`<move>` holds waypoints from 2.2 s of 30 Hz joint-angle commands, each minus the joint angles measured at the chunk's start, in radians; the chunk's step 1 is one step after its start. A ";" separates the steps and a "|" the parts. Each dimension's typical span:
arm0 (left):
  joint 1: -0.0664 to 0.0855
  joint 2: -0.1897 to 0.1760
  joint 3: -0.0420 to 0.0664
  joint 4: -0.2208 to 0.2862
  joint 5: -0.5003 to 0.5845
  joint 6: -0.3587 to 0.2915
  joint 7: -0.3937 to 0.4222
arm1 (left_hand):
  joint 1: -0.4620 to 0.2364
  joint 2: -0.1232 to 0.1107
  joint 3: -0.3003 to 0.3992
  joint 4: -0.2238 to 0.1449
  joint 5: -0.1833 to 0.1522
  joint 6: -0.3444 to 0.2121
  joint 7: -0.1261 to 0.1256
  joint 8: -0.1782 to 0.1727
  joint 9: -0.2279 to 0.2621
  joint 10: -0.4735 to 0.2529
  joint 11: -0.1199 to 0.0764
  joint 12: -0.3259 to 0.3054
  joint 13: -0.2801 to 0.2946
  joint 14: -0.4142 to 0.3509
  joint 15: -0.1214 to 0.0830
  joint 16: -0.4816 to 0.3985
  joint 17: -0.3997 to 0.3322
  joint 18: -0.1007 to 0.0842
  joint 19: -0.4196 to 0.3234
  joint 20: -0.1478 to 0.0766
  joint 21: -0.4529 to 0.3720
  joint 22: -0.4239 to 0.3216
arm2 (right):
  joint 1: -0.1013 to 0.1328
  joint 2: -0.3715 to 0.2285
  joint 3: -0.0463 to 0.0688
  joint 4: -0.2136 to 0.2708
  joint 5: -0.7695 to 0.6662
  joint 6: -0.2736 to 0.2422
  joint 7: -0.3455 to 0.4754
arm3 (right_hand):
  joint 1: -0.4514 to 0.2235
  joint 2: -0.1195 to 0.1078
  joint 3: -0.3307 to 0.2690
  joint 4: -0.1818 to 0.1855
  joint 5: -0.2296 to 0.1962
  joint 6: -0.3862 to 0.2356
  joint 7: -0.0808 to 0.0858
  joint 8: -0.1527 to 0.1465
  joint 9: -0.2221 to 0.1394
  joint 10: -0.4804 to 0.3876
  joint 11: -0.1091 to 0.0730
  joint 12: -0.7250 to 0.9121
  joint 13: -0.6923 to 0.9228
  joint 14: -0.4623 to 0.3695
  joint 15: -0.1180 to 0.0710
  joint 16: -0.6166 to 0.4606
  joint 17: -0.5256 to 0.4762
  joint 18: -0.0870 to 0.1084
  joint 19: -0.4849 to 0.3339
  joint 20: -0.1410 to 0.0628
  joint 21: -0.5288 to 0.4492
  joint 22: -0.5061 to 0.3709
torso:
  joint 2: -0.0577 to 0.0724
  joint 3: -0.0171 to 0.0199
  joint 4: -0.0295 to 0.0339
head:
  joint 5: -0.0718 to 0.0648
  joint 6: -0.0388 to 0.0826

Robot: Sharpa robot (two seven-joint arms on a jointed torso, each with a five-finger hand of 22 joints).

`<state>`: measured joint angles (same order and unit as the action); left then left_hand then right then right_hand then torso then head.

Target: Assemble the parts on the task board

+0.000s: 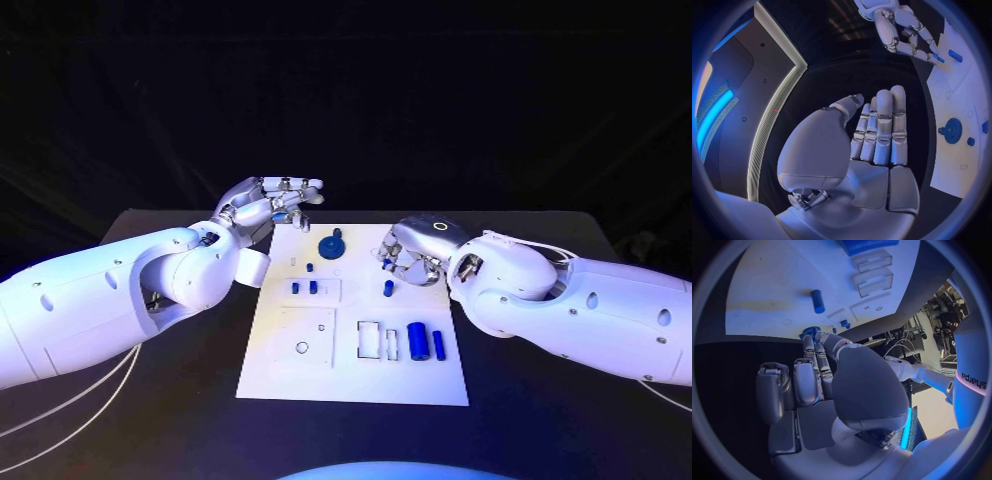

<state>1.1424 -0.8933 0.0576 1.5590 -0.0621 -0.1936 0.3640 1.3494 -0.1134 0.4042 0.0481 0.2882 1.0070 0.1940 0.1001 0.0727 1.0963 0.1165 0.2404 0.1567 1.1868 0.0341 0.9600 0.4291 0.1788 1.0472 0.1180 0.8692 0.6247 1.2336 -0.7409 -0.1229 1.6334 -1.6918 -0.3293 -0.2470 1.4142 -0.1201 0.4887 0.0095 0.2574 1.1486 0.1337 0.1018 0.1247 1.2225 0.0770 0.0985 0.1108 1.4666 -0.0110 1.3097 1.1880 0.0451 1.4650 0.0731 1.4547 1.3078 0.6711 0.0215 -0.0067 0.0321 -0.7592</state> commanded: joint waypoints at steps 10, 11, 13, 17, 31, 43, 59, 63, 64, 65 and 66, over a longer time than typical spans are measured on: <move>0.003 0.052 0.000 -0.052 0.018 0.031 -0.008 | -0.011 -0.002 -0.008 0.001 0.002 -0.007 -0.002 0.002 0.000 -0.007 -0.002 0.008 0.002 -0.008 -0.001 0.004 -0.002 0.006 0.001 0.004 -0.005 -0.003 | -0.048 0.070 -0.001 0.046 0.007 0.002 0.030 | -0.009 -0.001 0.008 -0.005 0.002 0.006 0.000 0.003 0.001 0.024 -0.014 -0.005 0.002 0.042 -0.009 0.006 0.002 -0.014 0.048 0.007 0.005 0.125 | -0.006 -0.0043 0.0019 | 0.058 -0.022; 0.003 0.055 0.000 -0.055 0.019 0.032 -0.007 | -0.012 -0.001 -0.008 0.001 0.002 -0.006 -0.002 0.002 0.000 -0.007 -0.003 0.010 0.003 -0.008 -0.001 0.004 -0.003 0.006 0.002 0.004 -0.006 -0.004 | -0.053 0.078 -0.001 0.044 0.003 0.003 0.029 | -0.010 -0.002 0.008 -0.005 0.002 0.006 0.000 0.003 0.002 0.024 -0.014 -0.005 0.002 0.042 -0.009 0.006 0.002 -0.014 0.048 0.007 0.005 0.125 | -0.006 -0.0046 0.0008 | 0.063 -0.024; 0.003 0.060 -0.001 -0.058 0.020 0.032 -0.007 | -0.012 -0.001 -0.008 0.001 0.002 -0.006 -0.002 0.002 0.000 -0.007 -0.003 0.010 0.003 -0.009 -0.001 0.004 -0.003 0.006 0.002 0.004 -0.006 -0.004 | -0.062 0.089 -0.002 0.038 -0.002 0.004 0.027 | -0.010 -0.002 0.008 -0.005 0.002 0.006 0.000 0.003 0.002 0.024 -0.014 -0.005 0.002 0.042 -0.009 0.006 0.002 -0.014 0.048 0.007 0.006 0.126 | -0.007 -0.0057 -0.0001 | 0.071 -0.026; 0.004 0.068 -0.001 -0.064 0.021 0.032 -0.006 | -0.012 -0.001 -0.008 0.001 0.002 -0.006 -0.002 0.002 0.000 -0.007 -0.003 0.010 0.003 -0.009 -0.001 0.004 -0.003 0.006 0.002 0.004 -0.006 -0.004 | -0.084 0.117 -0.004 0.019 -0.011 0.004 0.024 | -0.013 -0.002 0.009 -0.007 0.009 0.007 0.000 0.002 0.002 0.025 -0.014 -0.007 0.003 0.041 -0.009 0.006 0.001 -0.016 0.052 0.008 0.015 0.137 | -0.006 -0.0078 0.0029 | 0.087 -0.025; 0.008 0.074 -0.001 -0.068 0.022 0.016 -0.021 | -0.023 -0.006 -0.027 0.007 -0.002 -0.008 -0.003 0.007 0.000 -0.011 -0.003 0.021 0.004 -0.010 -0.001 0.003 -0.008 0.006 0.005 0.004 -0.017 -0.012 | -0.141 0.184 -0.007 -0.027 -0.028 0.010 0.004 | -0.023 -0.005 0.007 -0.008 0.018 0.007 0.001 0.002 0.004 0.027 -0.013 -0.009 0.005 0.041 -0.008 0.008 0.002 -0.017 0.053 0.009 0.019 0.142 | -0.005 -0.0045 0.0006 | 0.128 -0.036; 0.009 0.071 -0.001 -0.066 0.022 0.019 -0.040 | -0.014 -0.003 -0.029 0.001 0.000 -0.008 -0.004 0.009 0.001 -0.014 -0.004 0.026 0.005 -0.011 -0.002 0.003 -0.010 0.007 0.008 0.004 -0.021 -0.015 | -0.151 0.204 -0.007 -0.048 -0.057 0.008 0.005 | -0.024 -0.005 0.006 -0.008 0.018 0.007 0.001 0.002 0.004 0.027 -0.013 -0.009 0.005 0.041 -0.008 0.009 0.002 -0.018 0.054 0.009 0.021 0.144 | -0.006 -0.0051 -0.0005 | 0.135 -0.042; 0.011 0.073 -0.001 -0.063 0.022 0.024 -0.048 | -0.013 -0.003 -0.030 0.001 0.000 -0.009 -0.004 0.009 0.001 -0.015 -0.004 0.027 0.005 -0.011 -0.002 0.003 -0.011 0.006 0.009 0.003 -0.022 -0.016 | -0.164 0.229 -0.007 -0.078 -0.058 0.019 0.008 | -0.029 -0.006 0.004 -0.008 0.022 0.008 0.000 0.002 0.005 0.029 -0.014 -0.010 0.006 0.041 -0.008 0.006 -0.003 -0.018 0.055 0.009 0.024 0.149 | -0.007 -0.0064 0.0002 | 0.140 -0.047; 0.011 0.074 -0.001 -0.063 0.021 0.023 -0.048 | -0.013 -0.003 -0.030 0.001 0.000 -0.009 -0.004 0.009 0.001 -0.015 -0.004 0.027 0.005 -0.011 -0.002 0.003 -0.011 0.006 0.009 0.003 -0.022 -0.016 | -0.166 0.230 -0.008 -0.080 -0.058 0.026 0.007 | -0.029 -0.006 0.004 -0.008 0.022 0.008 0.000 0.002 0.005 0.029 -0.014 -0.010 0.006 0.041 -0.008 0.006 -0.003 -0.018 0.055 0.009 0.024 0.149 | -0.007 -0.0066 0.0003 | 0.142 -0.049; 0.011 0.074 -0.001 -0.063 0.021 0.023 -0.048 | -0.013 -0.003 -0.030 0.001 0.000 -0.009 -0.004 0.009 0.001 -0.015 -0.004 0.027 0.005 -0.011 -0.002 0.003 -0.011 0.006 0.009 0.003 -0.022 -0.016 | -0.166 0.230 -0.008 -0.081 -0.058 0.027 0.006 | -0.029 -0.006 0.004 -0.008 0.022 0.008 0.000 0.002 0.005 0.029 -0.014 -0.010 0.006 0.041 -0.008 0.006 -0.003 -0.018 0.055 0.009 0.024 0.149 | -0.006 -0.0063 0.0001 | 0.143 -0.049; 0.011 0.074 -0.001 -0.062 0.021 0.024 -0.048 | -0.013 -0.003 -0.030 0.001 0.000 -0.009 -0.004 0.009 0.001 -0.015 -0.004 0.027 0.005 -0.011 -0.002 0.003 -0.011 0.006 0.009 0.003 -0.022 -0.016 | -0.166 0.230 -0.008 -0.082 -0.058 0.028 0.006 | -0.029 -0.006 0.004 -0.008 0.022 0.008 0.000 0.002 0.005 0.029 -0.014 -0.010 0.006 0.041 -0.008 0.006 -0.003 -0.018 0.055 0.009 0.024 0.149 | -0.006 -0.0061 -0.0002 | 0.143 -0.049; 0.011 0.074 -0.001 -0.062 0.021 0.024 -0.048 | -0.013 -0.003 -0.030 0.001 0.000 -0.009 -0.004 0.009 0.001 -0.015 -0.004 0.027 0.005 -0.011 -0.002 0.003 -0.011 0.006 0.009 0.003 -0.022 -0.016 | -0.166 0.231 -0.008 -0.083 -0.058 0.029 0.005 | -0.030 -0.006 0.004 -0.008 0.022 0.008 0.000 0.002 0.005 0.029 -0.014 -0.010 0.006 0.041 -0.008 0.006 -0.003 -0.018 0.055 0.009 0.025 0.149 | -0.006 -0.0061 -0.0002 | 0.143 -0.049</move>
<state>1.1520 -0.8218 0.0561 1.4937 -0.0453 -0.1818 0.3137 1.3339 -0.1185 0.3794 0.0509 0.2882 1.0035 0.1904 0.1039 0.0730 1.0857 0.1128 0.2614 0.1606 1.1817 0.0321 0.9601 0.4196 0.1787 1.0508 0.1215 0.8518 0.6102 1.0687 -0.5118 -0.1302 1.5527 -1.7346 -0.3204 -0.2371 1.3931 -0.1308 0.4953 0.0029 0.2733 1.1473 0.1324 0.0979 0.1284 1.2474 0.0629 0.0922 0.1158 1.4665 -0.0110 1.3134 1.1855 0.0454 1.4649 0.0732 1.4773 1.3079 0.6644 0.0151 -0.0064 0.1744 -0.8077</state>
